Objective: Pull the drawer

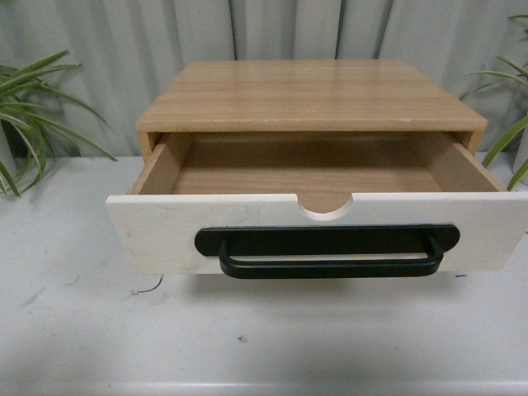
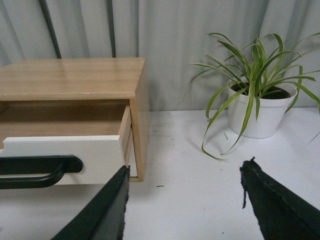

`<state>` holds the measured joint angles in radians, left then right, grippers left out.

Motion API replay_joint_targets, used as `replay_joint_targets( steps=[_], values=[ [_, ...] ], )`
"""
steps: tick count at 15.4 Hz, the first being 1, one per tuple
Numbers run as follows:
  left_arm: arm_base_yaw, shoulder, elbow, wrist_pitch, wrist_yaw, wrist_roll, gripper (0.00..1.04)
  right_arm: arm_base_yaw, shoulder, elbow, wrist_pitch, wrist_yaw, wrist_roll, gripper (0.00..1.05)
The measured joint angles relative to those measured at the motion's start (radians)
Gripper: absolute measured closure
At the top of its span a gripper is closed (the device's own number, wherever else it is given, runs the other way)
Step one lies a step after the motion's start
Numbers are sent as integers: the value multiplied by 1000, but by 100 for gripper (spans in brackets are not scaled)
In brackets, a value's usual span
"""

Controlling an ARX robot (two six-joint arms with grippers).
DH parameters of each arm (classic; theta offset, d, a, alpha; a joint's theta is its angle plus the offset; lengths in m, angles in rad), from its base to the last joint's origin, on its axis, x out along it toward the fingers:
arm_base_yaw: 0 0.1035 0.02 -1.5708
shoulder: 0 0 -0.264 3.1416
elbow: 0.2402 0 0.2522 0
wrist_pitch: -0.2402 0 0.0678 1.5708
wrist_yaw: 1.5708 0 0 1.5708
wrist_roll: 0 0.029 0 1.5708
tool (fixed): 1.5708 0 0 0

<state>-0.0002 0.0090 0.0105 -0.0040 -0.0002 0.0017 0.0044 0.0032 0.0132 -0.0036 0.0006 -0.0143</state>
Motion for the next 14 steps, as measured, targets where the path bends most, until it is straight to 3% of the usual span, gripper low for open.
replay_joint_targets(
  steps=[3,4,14],
  values=[
    [0,0,0,0,0,0,10,0,0,0,0,0,0,8],
    [0,0,0,0,0,1,6,0,0,0,0,0,2,5],
    [0,0,0,0,0,1,7,0,0,0,0,0,2,6]
  ],
)
